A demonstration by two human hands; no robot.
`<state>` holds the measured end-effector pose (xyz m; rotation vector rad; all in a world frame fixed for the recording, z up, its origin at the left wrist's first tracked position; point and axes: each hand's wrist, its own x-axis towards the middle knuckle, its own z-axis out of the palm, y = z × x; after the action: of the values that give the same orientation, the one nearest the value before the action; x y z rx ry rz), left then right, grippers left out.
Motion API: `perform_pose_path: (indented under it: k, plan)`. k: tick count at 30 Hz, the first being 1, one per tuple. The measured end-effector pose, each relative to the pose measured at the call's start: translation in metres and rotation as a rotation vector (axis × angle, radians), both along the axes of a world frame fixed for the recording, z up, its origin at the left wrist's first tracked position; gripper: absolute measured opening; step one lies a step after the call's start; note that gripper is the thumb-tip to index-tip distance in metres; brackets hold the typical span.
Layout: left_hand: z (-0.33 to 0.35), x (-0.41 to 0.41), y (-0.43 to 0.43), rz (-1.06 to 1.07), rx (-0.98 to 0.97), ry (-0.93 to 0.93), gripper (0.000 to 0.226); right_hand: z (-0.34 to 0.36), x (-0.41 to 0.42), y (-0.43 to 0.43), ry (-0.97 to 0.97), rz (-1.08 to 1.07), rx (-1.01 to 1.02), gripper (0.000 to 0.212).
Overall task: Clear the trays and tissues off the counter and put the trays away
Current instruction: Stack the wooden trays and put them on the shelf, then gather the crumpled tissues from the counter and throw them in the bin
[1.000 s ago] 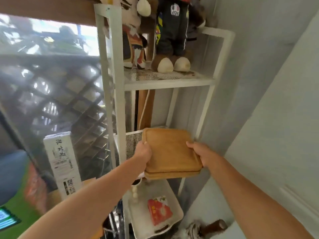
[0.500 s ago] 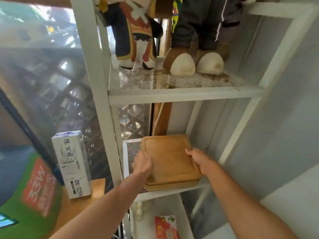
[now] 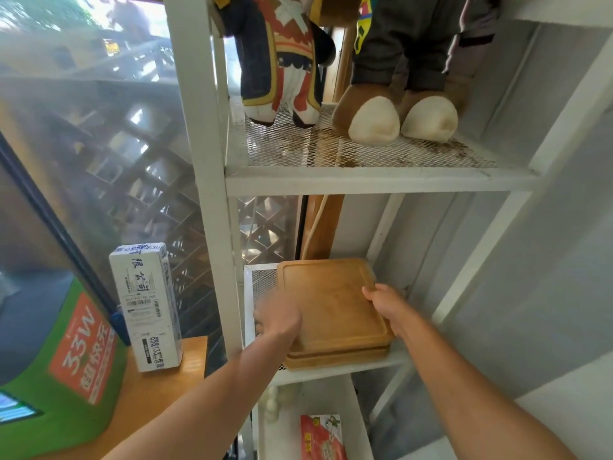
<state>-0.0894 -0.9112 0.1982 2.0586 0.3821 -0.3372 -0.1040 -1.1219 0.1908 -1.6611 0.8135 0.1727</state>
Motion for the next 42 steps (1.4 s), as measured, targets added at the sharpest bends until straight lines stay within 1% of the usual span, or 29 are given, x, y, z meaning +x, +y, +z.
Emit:
perform_pose_path:
  k: [1,2,4,8,15,17,20,22,24,26,27,30,32,35,37,39,41,42]
  plan:
    - [0.0,-0.001,0.0,0.019,-0.033,-0.002,0.02,-0.002,0.0,-0.001,-0.002,-0.005,-0.02,0.048]
    - [-0.001,-0.002,0.0,0.015,-0.045,-0.009,0.02,-0.003,0.0,-0.003,0.0,-0.012,-0.033,0.051]
    - [-0.002,-0.001,0.0,-0.019,-0.023,-0.015,0.03,-0.006,0.0,-0.006,-0.011,-0.02,-0.023,0.054]
    - [-0.003,-0.003,0.001,-0.044,-0.026,-0.024,0.036,-0.007,-0.003,-0.006,-0.005,0.019,-0.032,0.047]
    - [-0.002,-0.008,0.008,-0.099,0.013,-0.003,0.039,-0.001,-0.01,0.0,0.029,0.075,-0.237,0.054]
    - [0.004,-0.012,0.009,-0.137,0.051,-0.007,0.039,0.004,-0.014,0.006,0.05,0.111,-0.396,0.056]
    - [0.017,-0.024,0.01,-0.205,0.172,-0.055,0.044,0.024,-0.032,0.019,0.056,0.164,-0.803,0.053]
    - [0.029,-0.035,0.012,-0.242,0.257,-0.104,0.045,0.041,-0.051,0.029,0.007,0.174,-0.933,0.045]
    - [0.042,-0.049,0.016,-0.298,0.328,-0.145,0.049,0.057,-0.072,0.043,-0.058,0.192,-0.989,0.035]
    - [0.053,-0.065,0.021,-0.381,0.365,-0.216,0.051,0.07,-0.096,0.06,-0.128,0.202,-1.007,0.025]
    - [0.058,-0.073,0.026,-0.441,0.356,-0.265,0.048,0.076,-0.109,0.07,-0.151,0.204,-1.003,0.022]
    - [0.068,-0.103,0.047,-0.627,0.229,-0.328,0.027,0.086,-0.15,0.101,-0.14,0.241,-0.979,0.022]
    - [0.071,-0.126,0.07,-0.718,0.251,-0.348,0.016,0.086,-0.175,0.125,-0.107,0.269,-0.993,0.027]
    - [0.063,-0.158,0.125,-0.791,0.311,-0.352,0.02,0.081,-0.208,0.176,-0.018,0.348,-0.981,0.033]
    - [0.049,-0.175,0.178,-0.813,0.344,-0.348,0.019,0.073,-0.226,0.222,0.045,0.414,-0.94,0.035]
    - [0.028,-0.187,0.237,-0.83,0.423,-0.365,0.017,0.059,-0.238,0.274,0.073,0.495,-0.938,0.037]
    - [0.006,-0.196,0.301,-0.779,0.499,-0.347,0.03,0.038,-0.244,0.332,0.056,0.561,-0.92,0.036]
    - [-0.005,-0.202,0.34,-0.735,0.543,-0.316,0.036,0.026,-0.246,0.368,0.047,0.625,-0.909,0.032]
